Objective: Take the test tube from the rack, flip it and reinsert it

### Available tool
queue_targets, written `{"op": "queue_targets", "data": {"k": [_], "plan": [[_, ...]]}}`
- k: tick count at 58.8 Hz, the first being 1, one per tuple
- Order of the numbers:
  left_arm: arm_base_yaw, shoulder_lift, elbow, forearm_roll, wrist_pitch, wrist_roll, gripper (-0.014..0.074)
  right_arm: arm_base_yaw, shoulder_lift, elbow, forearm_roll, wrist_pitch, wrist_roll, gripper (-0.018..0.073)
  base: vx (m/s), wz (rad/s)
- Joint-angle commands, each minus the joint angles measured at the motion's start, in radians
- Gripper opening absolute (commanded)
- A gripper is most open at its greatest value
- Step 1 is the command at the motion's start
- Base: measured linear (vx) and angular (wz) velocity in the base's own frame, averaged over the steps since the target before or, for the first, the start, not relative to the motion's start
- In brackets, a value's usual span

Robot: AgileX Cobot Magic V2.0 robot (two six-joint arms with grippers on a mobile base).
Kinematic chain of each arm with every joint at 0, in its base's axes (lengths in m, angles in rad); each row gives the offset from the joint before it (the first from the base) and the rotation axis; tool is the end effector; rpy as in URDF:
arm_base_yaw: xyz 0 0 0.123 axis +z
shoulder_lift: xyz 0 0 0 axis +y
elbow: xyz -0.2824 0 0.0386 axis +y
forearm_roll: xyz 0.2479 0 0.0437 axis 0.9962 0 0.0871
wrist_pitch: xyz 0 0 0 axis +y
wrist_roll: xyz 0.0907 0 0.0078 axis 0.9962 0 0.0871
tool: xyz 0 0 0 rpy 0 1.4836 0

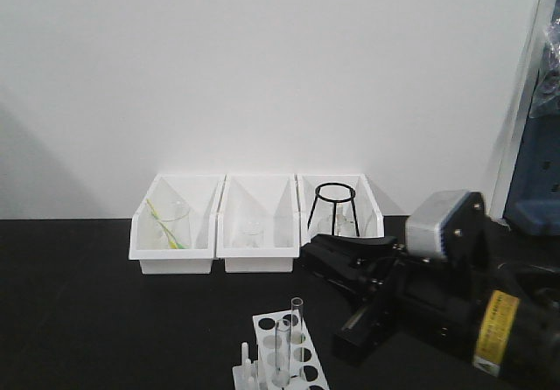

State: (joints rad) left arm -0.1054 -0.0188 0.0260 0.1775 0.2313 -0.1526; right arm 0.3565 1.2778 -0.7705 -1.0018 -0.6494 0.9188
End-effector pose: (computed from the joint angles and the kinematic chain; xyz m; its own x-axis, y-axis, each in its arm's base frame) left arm 0.0552 -0.0021 0.1847 -0.1451 0.0357 -0.9888 0.0683 0.9973 0.0260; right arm 0.2384 0.1382 0.3197 -0.0489 0.0044 -0.9988 -0.7765 0.6288 0.0407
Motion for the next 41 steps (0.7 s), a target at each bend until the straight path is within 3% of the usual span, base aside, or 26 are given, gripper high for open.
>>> {"op": "queue_targets", "data": {"k": [1,16,41], "plan": [[0.0,-0.008,-0.004,-0.005,-0.08,-0.009,-0.0006,-0.006,-0.139,0.028,-0.087,0.036,0.132,-0.0016,0.0,0.0],[0.0,-0.008,-0.004,-0.005,-0.08,-0.009,-0.0006,-0.006,-0.343,0.157,-0.182,0.142,0.167,-0.0013,0.0,0.0],[0.0,-0.008,-0.004,-0.005,-0.08,-0.009,-0.0006,-0.006,-0.373,0.175,-0.179,0.139,0.165,-0.0013,0.0,0.0]]}}
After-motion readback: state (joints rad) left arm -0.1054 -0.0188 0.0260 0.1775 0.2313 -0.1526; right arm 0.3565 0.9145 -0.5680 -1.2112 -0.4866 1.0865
